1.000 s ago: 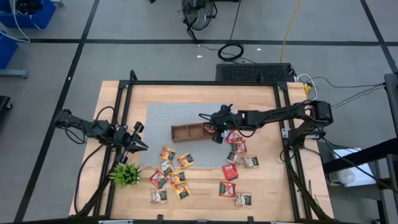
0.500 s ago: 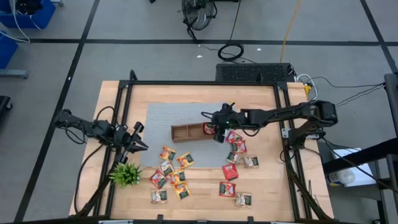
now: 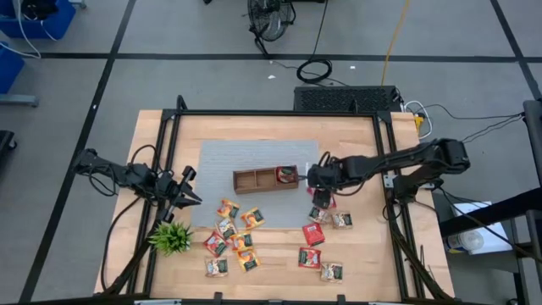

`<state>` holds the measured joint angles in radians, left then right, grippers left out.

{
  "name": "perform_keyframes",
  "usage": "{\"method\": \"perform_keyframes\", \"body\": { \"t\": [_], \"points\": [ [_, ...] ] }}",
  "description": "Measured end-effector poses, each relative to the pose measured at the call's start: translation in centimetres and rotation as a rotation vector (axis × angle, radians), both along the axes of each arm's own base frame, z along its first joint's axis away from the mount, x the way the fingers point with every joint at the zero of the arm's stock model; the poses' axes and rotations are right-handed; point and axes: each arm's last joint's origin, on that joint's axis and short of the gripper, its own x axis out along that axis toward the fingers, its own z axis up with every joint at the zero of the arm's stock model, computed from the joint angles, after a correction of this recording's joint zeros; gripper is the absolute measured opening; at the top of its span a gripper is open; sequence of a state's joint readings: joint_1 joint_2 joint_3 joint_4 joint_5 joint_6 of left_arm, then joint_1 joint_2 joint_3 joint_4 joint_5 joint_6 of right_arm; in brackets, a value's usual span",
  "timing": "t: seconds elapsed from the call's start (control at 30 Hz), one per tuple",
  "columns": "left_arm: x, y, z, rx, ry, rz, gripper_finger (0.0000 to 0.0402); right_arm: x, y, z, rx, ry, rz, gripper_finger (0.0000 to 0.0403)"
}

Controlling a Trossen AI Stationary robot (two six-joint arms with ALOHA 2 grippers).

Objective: Pick & Place Tea
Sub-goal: Put the red tea bag into the wooden organizer

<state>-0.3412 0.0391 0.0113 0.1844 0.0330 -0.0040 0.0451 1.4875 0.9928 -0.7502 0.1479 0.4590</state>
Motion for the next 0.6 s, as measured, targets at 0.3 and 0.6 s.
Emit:
{"method": "perform_keyframes", "body": {
  "t": [0.3,0.6],
  "points": [
    [0.0,0.0,0.0,0.0,0.0,0.0,0.0035,-2.3,1.9,-3.5,0.052,0.094,0.121,0.0275],
    [0.0,0.0,0.0,0.0,0.0,0.0,0.0035,-2.7,1.8,-5.4,0.03,0.038,0.245,0.0281]
  ]
}}
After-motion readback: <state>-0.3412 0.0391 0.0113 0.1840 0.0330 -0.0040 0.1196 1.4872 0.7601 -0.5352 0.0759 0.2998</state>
